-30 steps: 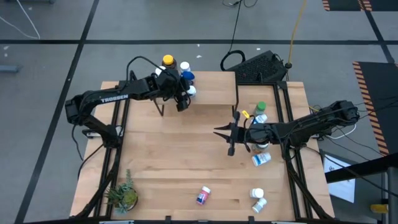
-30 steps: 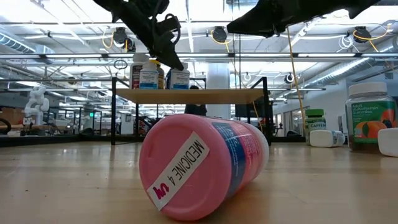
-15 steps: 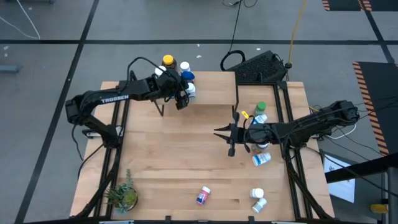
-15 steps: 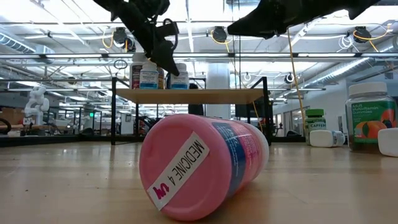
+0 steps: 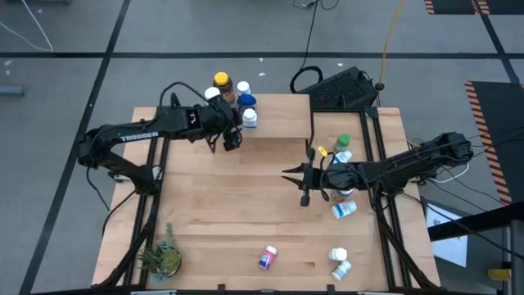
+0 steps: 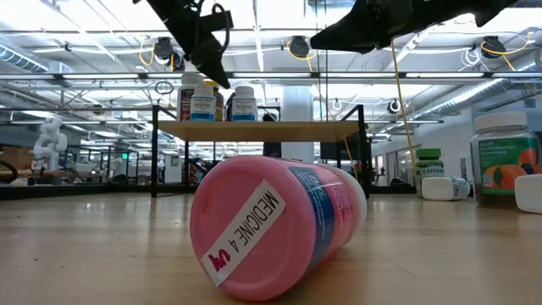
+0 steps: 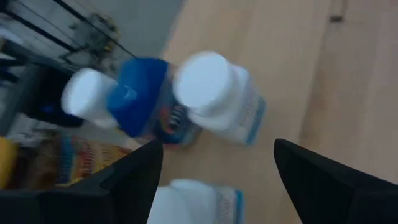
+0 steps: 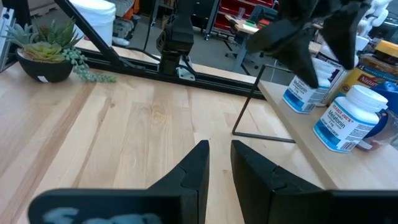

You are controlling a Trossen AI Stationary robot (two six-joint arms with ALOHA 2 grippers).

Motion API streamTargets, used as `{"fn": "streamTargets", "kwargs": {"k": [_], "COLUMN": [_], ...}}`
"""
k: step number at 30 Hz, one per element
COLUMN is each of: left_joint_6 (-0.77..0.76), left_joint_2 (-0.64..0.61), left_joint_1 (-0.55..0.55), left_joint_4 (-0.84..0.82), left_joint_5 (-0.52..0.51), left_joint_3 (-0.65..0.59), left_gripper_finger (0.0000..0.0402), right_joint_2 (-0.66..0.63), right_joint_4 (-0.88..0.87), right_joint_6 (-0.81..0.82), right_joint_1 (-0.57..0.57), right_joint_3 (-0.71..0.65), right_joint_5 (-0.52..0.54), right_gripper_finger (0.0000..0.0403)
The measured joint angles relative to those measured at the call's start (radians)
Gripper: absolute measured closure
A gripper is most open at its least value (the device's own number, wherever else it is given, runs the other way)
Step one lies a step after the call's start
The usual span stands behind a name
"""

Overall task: Pick and place medicine bottles onto shelf by color
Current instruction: Adjust the white medicine bottles on the shelf

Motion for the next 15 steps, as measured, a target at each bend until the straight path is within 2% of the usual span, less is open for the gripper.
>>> {"fn": "streamTargets", "kwargs": {"k": [8,15], "left_joint_6": [-0.025,-0.114], "left_joint_2": [0.013,0.015], "left_joint_1": [-0.031,-0.070], "left_joint_4": [0.005,-0.003], "left_joint_5": [-0.130,-0.341], "left_joint_3": [0.002,0.002], "left_gripper_finger": [0.0092,0.0092], "right_joint_2": [0.000,0.000], "right_joint_4": [0.000,-0.003], "right_joint_6": [0.001,0.000], "right_joint_1": [0.000,0.000], "right_joint_3": [0.000,0.000], "right_joint_5": [0.000,0.000], "right_gripper_finger": [0.0343,0.0343]}}
